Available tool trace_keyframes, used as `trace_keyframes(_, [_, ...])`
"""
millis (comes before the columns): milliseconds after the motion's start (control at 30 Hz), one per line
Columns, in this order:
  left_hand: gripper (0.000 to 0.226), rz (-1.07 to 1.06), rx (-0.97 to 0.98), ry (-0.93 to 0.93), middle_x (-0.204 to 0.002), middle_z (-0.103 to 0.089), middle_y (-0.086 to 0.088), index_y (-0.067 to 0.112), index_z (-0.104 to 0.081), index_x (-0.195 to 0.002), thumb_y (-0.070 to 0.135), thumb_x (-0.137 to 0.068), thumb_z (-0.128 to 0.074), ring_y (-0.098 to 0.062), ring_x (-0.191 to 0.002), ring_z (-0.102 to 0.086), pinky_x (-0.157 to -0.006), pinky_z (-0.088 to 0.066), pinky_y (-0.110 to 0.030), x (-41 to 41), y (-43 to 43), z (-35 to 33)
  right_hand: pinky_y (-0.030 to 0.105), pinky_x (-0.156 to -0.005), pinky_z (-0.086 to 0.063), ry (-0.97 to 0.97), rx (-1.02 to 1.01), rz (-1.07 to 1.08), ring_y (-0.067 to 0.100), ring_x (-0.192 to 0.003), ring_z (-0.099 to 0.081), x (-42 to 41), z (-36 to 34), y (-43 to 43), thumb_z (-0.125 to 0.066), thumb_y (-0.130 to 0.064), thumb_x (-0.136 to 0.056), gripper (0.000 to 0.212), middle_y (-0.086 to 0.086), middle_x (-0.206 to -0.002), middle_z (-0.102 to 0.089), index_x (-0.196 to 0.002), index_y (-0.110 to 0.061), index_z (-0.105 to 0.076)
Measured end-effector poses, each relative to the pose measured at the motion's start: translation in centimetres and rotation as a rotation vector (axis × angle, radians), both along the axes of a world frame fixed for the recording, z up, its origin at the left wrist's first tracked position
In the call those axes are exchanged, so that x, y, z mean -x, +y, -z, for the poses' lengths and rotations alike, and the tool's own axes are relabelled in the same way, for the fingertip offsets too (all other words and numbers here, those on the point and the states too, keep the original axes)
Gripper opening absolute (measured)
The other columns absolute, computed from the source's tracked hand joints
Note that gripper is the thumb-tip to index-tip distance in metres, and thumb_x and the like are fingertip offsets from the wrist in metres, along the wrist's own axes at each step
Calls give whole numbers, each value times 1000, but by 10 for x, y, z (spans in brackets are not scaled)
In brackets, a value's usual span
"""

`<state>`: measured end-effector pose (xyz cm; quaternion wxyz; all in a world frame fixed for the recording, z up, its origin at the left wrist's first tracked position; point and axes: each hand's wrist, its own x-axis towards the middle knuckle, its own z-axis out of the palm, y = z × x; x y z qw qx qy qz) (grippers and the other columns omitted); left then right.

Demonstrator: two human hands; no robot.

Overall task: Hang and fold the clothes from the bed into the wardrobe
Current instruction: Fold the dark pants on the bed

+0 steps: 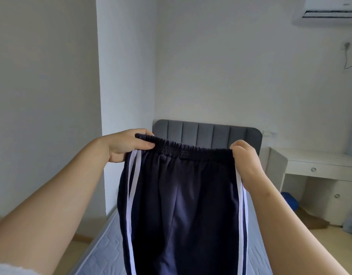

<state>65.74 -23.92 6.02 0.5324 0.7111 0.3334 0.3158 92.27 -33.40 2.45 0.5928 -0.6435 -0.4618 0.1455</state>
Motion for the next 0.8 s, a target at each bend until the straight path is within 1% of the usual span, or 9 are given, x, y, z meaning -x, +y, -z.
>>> trace_keyframes(67, [22, 29, 30, -28, -80, -67, -2, 14, -61, -95, -5, -87, -54, -12, -70, -68, -61, -56, -23, 1, 0, 3, 25, -48, -27, 7, 25, -49, 12, -54, -31, 0, 3, -2, -53, -14, -83, 15, -2, -63, -36, -74, -16, -41])
trace_keyframes(200, [31, 17, 24, -19, -89, -66, -3, 16, -63, -102, -7, -83, -58, -17, -81, -65, -71, -57, -25, 2, 4, 10, 30, -57, -40, -84, 26, -102, 17, -62, -45, -3, 11, -7, -77, -23, -74, 39, 1, -67, -44, -74, -17, -38])
trace_keyframes(333, [24, 33, 81, -28, -86, -72, -7, 13, -72, -87, -2, -71, -62, -20, -79, -69, -69, -58, -28, 5, 9, 16, 28, -54, -45, -53, -42, -101, 18, -62, -48, -7, 13, -9, -78, -17, -74, 40, 1, -66, -45, -70, -17, -38])
trace_keyframes(433, [12, 101, 142, -49, -82, -72, -10, 12, -77, -72, 7, -65, -69, -20, -71, -71, -59, -57, -29, 12, 8, 18, 33, -62, -58, 126, -52, -240, 23, -71, -66, -17, 10, -18, -77, -10, -74, 27, 12, -84, -61, -78, -16, -51])
trace_keyframes(533, [48, 212, 96, -92, -86, -73, -12, 10, -77, -79, 26, -36, -94, -22, -77, -71, -61, -57, -29, 24, 8, 22, 44, -85, -53, 232, -18, -460, 30, -102, -61, -29, 8, -27, -75, -9, -69, 34, 16, -112, -61, -95, -29, -66])
trace_keyframes(600, [57, 222, 56, -156, -81, -73, -9, 12, -77, -76, 34, -26, -95, -20, -73, -71, -60, -57, -28, 25, 8, 27, 36, -72, -57, 344, -62, -656, 25, -89, -67, -31, 8, -31, -72, -11, -63, 32, 14, -99, -67, -91, -24, -73])
trace_keyframes(667, [46, 175, 100, -194, -77, -73, -8, 12, -77, -72, 34, -34, -92, -18, -69, -71, -57, -56, -27, 19, 11, 37, 31, -63, -57, 404, -62, -738, 24, -74, -70, -32, 11, -30, -68, -10, -64, 24, 13, -85, -71, -87, -11, -72])
trace_keyframes(733, [15, 96, 223, -185, -81, -73, -11, 10, -78, -73, 23, -68, -76, -19, -70, -71, -57, -57, -28, 8, 14, 49, 31, -61, -57, 420, 37, -633, 25, -72, -70, -33, 20, -22, -69, -11, -68, 22, 16, -84, -72, -88, -2, -69])
trace_keyframes(800, [22, -17, 303, -132, -82, -73, -13, 6, -77, -74, 10, -82, -57, -21, -72, -71, -60, -58, -31, 0, 18, 62, 31, -59, -56, 425, 135, -490, 25, -70, -71, -32, 33, -15, -68, -8, -78, 14, 16, -81, -72, -88, 1, -66])
